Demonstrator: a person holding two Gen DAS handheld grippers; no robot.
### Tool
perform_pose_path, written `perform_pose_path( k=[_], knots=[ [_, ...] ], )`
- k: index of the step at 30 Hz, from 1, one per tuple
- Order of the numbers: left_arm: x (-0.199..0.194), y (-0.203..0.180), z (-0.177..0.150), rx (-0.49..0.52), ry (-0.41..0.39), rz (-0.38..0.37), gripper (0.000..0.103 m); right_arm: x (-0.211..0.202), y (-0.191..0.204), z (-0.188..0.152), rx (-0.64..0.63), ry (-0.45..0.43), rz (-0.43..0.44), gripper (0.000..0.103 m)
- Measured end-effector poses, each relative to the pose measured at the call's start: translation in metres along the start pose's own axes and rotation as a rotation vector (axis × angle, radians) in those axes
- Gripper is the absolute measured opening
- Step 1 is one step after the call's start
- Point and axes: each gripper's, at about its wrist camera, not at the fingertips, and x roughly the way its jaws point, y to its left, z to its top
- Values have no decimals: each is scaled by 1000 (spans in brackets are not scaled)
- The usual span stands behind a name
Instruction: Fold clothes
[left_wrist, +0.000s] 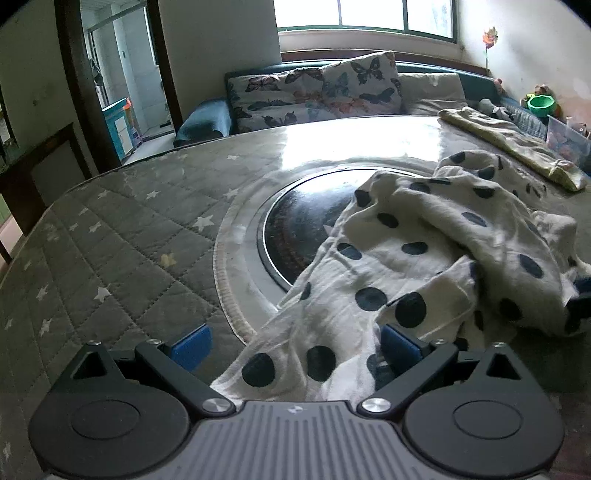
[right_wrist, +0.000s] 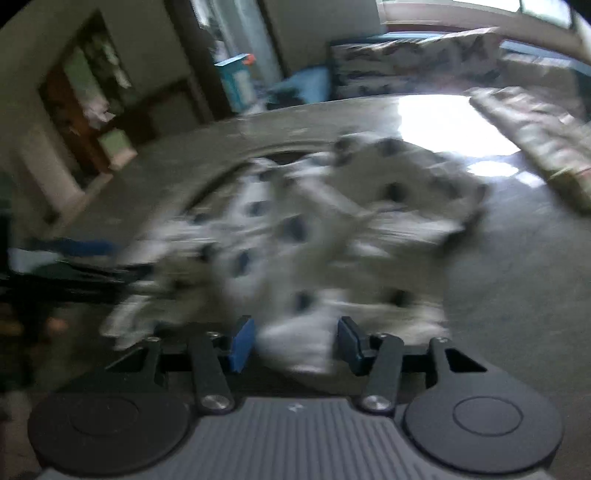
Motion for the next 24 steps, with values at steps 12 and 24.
perform_pose_path(
  k=[12,24],
  knots=[
    [-38,-20,-8,-20,-46,-27,103,-24,43,-19,-88,-126,-107,53],
    [-64,-53,-21,-15,-59,-46,103,-52,53,-61,-100,-202,-212,86]
  ],
)
